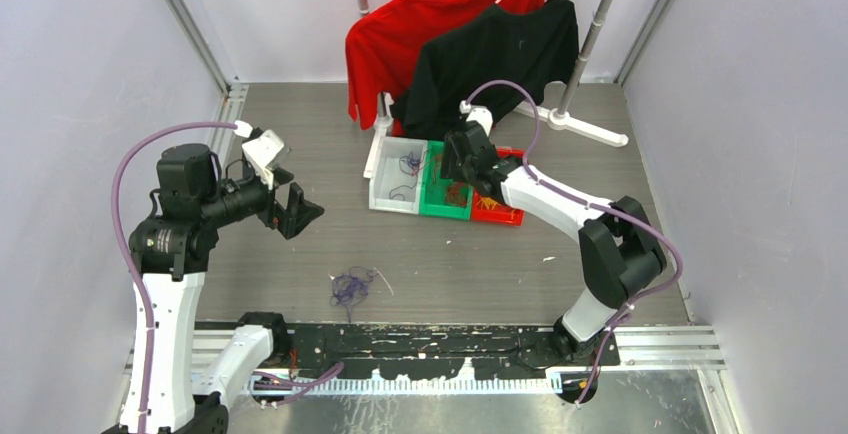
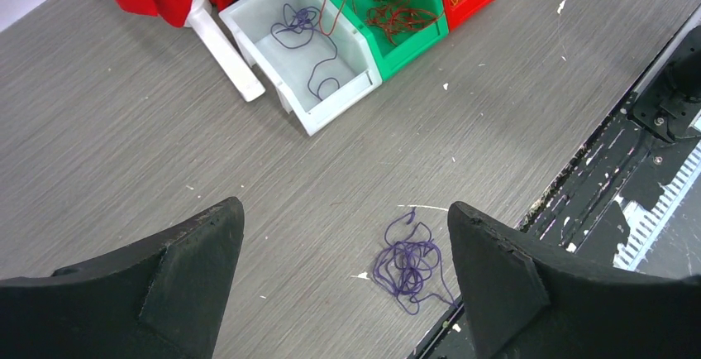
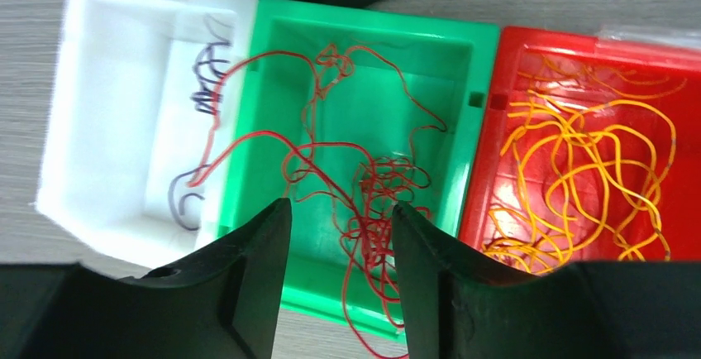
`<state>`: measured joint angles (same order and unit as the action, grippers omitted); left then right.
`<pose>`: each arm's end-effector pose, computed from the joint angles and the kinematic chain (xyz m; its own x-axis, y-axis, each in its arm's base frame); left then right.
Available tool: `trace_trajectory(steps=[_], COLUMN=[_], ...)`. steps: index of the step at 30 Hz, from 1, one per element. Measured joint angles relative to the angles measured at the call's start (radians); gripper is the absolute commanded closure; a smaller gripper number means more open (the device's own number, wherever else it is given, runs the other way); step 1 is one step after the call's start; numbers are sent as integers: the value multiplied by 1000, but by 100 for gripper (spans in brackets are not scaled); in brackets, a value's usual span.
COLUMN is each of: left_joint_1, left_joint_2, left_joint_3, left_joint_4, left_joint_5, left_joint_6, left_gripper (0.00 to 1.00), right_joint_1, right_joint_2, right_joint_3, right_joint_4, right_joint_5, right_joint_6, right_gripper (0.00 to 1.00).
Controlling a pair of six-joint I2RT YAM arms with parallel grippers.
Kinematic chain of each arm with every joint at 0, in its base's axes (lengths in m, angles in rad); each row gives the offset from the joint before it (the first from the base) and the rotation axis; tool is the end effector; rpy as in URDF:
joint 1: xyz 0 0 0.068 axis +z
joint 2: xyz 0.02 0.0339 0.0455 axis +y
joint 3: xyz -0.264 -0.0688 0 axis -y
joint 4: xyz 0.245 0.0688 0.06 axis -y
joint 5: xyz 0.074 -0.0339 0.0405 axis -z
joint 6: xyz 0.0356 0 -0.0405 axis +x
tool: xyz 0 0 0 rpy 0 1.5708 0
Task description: Untangle the cables
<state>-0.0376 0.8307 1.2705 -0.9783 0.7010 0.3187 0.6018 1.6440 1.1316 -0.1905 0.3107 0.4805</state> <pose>0.1240 -0.0276 0.4151 -0.3043 0.2511 -0.9189 0.7133 0.6994 -0.0451 0.3067 0.1974 0.2392 -0.6328 0.0993 -0.7679 -0.0612 0.9822 0.1774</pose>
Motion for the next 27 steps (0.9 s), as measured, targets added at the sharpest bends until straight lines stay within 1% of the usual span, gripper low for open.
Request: trace_trajectory(steps=[4,8,12,18,22,27], left_joint_1=[0,0,0,0,0,0], left_joint_2=[0,2,3,2,-2,-8], left_joint_3=[0,0,0,0,0,0], left_joint_4=[0,0,0,0,0,0], left_joint_5=[0,0,0,-1,-1,-1], left_joint_6=[0,0,0,0,5,9], left_gripper=[7,7,7,7,7,7], right_joint_1=[0,7,56,152,156,148], right_joint_2=[-31,-43,-29,82,170,219], right_joint_3=[23,79,150,289,322,323], right_joint_4=[-2,-14,-43,-96,-152,-207], right_joint_5=[-44,-79,-83,-63,-10,56], right_joint_6=[-6,-17,-43,-57,-39,-5], right_gripper=[43,43,44,51,52,51])
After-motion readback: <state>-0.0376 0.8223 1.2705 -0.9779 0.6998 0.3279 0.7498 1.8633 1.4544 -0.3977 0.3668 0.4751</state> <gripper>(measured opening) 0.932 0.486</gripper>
